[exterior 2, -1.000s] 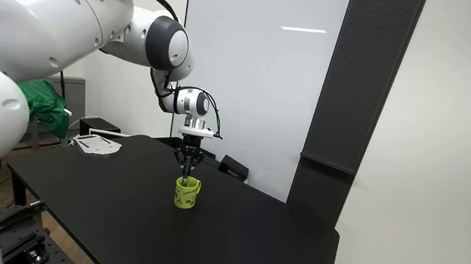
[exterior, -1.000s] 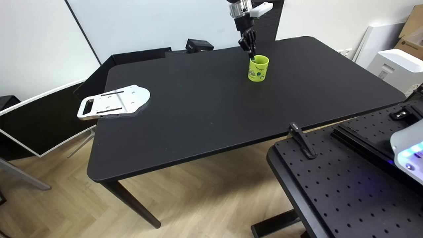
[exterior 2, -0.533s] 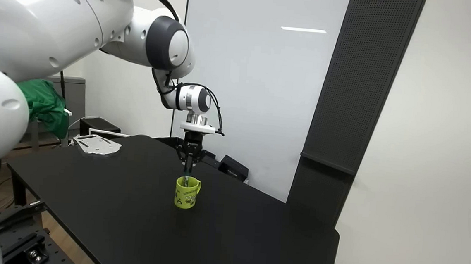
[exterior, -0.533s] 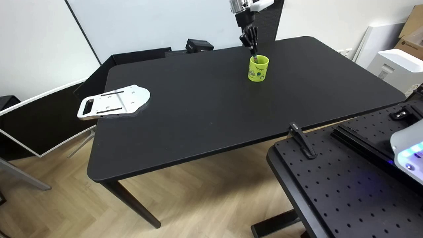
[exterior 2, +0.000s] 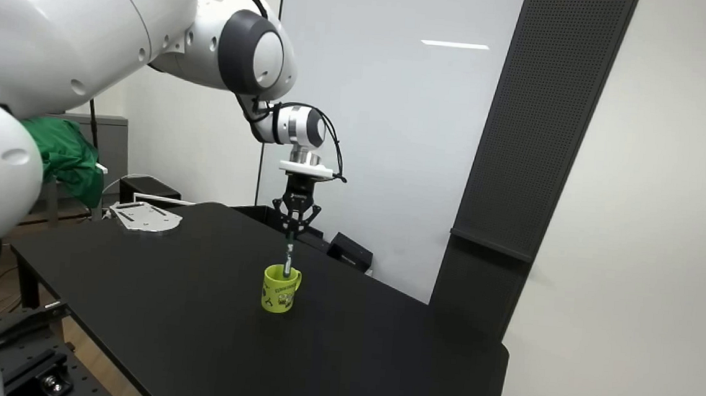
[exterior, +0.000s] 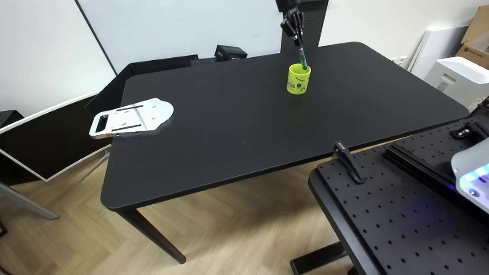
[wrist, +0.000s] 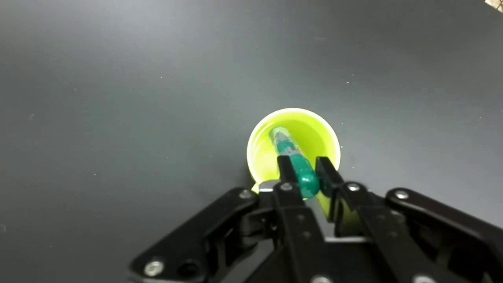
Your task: Remove the marker from the mug.
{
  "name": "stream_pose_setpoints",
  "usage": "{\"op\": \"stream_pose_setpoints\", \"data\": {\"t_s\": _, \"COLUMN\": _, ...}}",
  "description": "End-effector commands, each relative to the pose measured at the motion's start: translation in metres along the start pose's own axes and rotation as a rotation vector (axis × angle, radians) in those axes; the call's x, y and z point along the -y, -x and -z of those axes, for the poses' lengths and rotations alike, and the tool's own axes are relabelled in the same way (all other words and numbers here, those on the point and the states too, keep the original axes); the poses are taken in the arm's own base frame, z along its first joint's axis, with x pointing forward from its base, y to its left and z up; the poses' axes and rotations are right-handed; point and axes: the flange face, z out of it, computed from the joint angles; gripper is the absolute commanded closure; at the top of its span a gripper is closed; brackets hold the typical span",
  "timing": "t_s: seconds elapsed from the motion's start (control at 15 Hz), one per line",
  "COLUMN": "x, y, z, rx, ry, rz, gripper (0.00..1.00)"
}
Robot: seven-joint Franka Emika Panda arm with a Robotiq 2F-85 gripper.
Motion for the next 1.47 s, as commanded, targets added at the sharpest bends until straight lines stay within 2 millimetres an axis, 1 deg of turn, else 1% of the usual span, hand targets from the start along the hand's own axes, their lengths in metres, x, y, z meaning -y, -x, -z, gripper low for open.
{"op": "stream_pose_setpoints", "data": {"t_s": 0.0, "x": -0.018, "y": 0.018, "z": 0.021, "rx": 0.029, "ry": -0.008, "rz": -0.033, "gripper": 0.95}}
{"op": "stream_pose_setpoints", "data": {"t_s": 0.2, "x": -0.038, "y": 0.032, "z": 0.020, "rx": 0.065, "ry": -0.034, "rz": -0.063, "gripper": 0.95}}
{"op": "stream_pose_setpoints", "data": {"t_s": 0.47, "x": -0.072, "y": 0.047, "z": -0.003, "rx": 0.117, "ry": -0.087, "rz": -0.106, "gripper": 0.95}}
{"op": "stream_pose_setpoints", "data": {"t_s": 0.67, "x": -0.098, "y": 0.056, "z": -0.031, "rx": 0.153, "ry": -0.133, "rz": -0.143, "gripper": 0.95}}
{"op": "stream_pose_setpoints", "data": {"t_s": 0.93, "x": -0.128, "y": 0.061, "z": -0.080, "rx": 0.195, "ry": -0.188, "rz": -0.181, "gripper": 0.95}}
{"op": "stream_pose_setpoints", "data": {"t_s": 1.13, "x": -0.145, "y": 0.063, "z": -0.115, "rx": 0.215, "ry": -0.231, "rz": -0.204, "gripper": 0.95}}
{"op": "stream_pose_setpoints", "data": {"t_s": 1.4, "x": -0.160, "y": 0.064, "z": -0.150, "rx": 0.239, "ry": -0.277, "rz": -0.233, "gripper": 0.95}}
